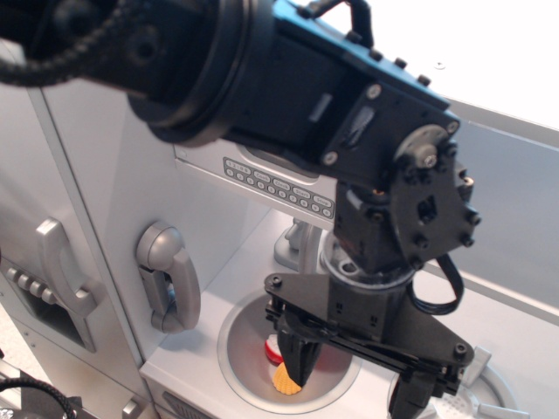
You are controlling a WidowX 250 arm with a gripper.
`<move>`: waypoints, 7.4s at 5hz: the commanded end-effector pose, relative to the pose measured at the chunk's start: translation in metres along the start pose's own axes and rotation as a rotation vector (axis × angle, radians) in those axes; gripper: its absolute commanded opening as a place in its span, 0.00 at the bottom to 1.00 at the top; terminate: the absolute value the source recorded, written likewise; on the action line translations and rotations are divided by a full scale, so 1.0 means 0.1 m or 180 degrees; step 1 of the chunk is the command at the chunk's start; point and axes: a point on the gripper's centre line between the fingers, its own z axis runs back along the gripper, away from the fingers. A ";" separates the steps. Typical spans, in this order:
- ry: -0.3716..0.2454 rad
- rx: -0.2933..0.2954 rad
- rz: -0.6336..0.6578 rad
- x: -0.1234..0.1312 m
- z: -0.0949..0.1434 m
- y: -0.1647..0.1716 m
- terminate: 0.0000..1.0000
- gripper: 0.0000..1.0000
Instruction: Open microwave
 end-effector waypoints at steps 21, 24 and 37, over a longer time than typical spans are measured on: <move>0.0022 -0.0314 -0.0594 0.55 0.55 -0.18 0.00 1.00; -0.0379 -0.0618 -0.0199 1.26 0.81 -0.31 0.00 1.00; -0.0352 -0.0168 -0.0274 0.31 1.06 1.20 0.00 1.00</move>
